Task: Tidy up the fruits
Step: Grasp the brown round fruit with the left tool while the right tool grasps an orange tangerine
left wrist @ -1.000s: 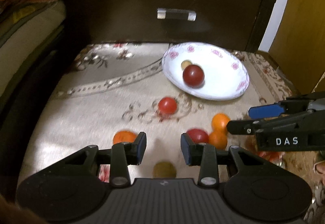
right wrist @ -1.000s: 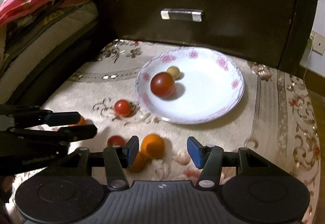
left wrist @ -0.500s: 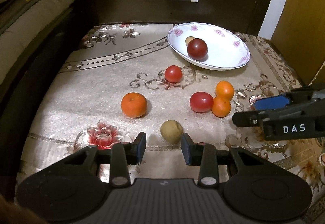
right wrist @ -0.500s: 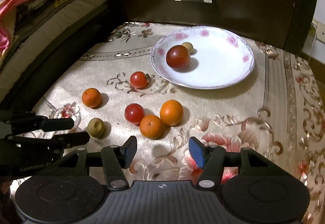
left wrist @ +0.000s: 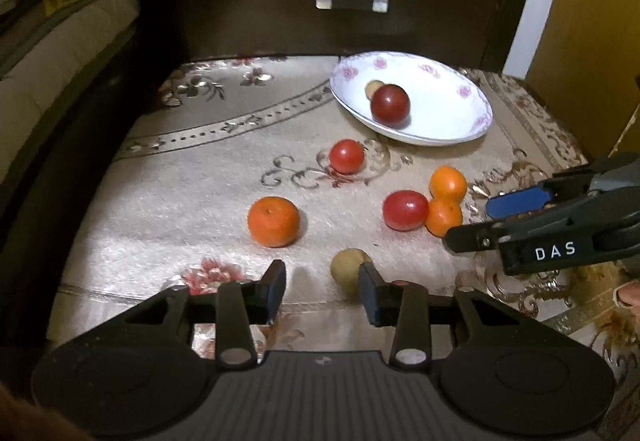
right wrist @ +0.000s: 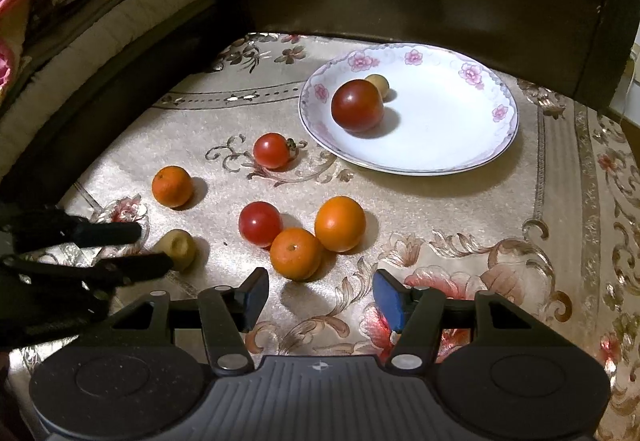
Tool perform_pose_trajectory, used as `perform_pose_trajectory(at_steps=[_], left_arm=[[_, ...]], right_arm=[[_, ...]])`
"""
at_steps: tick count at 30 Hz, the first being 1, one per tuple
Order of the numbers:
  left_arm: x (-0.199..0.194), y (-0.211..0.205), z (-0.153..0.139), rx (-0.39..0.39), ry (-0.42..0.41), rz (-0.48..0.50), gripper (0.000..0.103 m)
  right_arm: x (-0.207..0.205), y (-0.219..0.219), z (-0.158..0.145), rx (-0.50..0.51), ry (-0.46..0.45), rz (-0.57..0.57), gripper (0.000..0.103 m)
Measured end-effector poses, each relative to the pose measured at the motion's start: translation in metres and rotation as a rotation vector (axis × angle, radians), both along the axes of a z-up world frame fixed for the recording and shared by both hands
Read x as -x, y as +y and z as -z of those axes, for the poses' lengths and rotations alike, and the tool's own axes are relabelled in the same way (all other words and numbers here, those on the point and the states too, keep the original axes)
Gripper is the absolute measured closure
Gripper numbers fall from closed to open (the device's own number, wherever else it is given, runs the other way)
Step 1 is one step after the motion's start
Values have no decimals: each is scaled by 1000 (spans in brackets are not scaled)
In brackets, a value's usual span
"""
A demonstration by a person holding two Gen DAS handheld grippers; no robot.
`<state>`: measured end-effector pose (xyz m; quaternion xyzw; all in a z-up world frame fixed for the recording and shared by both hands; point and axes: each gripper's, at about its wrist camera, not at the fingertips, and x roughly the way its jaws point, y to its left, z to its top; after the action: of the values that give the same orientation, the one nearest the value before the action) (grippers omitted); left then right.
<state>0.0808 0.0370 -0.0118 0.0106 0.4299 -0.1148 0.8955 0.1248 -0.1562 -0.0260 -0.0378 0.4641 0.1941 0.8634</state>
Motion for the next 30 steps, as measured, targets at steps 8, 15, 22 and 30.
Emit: perform_pose_trajectory(at_steps=[8, 15, 22, 30], left_arm=[[-5, -12, 7, -3, 11, 36, 54], [-11, -18, 15, -17, 21, 41, 54], [-12, -27, 22, -50, 17, 66, 55], [-15, -31, 22, -55, 8, 77, 69]], right_arm=[[-4, 6, 5, 18, -15, -23, 46], [-5, 12, 8, 28, -33, -49, 45], [-9, 16, 9, 33, -47, -79, 46], [-10, 16, 8, 44, -57, -89, 73]])
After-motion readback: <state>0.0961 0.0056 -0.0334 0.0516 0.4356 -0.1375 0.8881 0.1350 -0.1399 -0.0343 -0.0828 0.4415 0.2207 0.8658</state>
